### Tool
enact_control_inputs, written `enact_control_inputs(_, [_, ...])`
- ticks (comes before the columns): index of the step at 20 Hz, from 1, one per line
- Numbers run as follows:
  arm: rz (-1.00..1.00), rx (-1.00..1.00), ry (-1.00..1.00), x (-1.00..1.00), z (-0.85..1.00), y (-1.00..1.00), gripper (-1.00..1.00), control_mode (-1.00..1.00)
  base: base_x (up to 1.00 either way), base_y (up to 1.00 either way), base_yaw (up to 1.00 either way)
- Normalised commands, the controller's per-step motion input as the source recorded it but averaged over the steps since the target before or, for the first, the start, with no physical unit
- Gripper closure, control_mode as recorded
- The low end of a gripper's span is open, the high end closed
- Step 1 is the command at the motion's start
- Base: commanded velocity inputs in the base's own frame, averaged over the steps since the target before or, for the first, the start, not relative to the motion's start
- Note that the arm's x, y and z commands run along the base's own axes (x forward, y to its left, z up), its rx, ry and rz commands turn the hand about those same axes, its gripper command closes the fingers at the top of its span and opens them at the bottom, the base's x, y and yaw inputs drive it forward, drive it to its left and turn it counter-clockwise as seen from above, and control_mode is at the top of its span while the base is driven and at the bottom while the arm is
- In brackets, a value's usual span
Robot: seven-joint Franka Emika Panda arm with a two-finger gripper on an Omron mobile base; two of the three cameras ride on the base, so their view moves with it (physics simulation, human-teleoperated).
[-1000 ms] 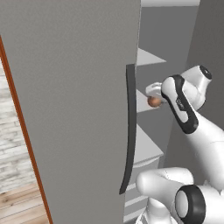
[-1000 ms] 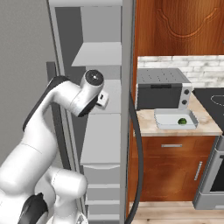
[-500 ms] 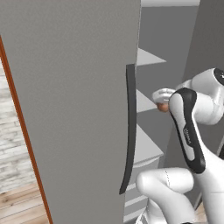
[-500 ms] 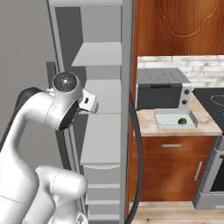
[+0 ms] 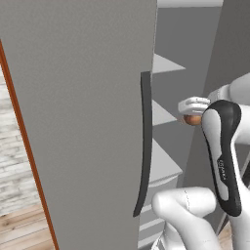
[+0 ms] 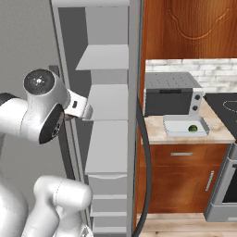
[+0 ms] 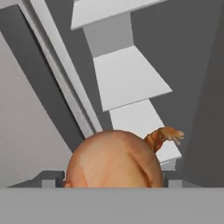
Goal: Take the avocado and onion out of the freezer and place them in the tupperware container on the counter. Then put the tupperware containing the vegetables back in the freezer.
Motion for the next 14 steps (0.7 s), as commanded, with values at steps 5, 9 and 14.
enact_control_inputs(5, [0.0,-0.08,0.0,-0.7,0.27,0.01,1.0,-1.0,0.0,0.0,0.0])
enact_control_inputs(9, [0.0,-0.04,0.0,-0.58,0.23,0.0,1.0,-1.0,0.0,0.0,0.0])
enact_control_inputs(14, [0.0,-0.04,0.02,-0.48,0.13,0.0,1.0,-1.0,0.0,0.0,0.0])
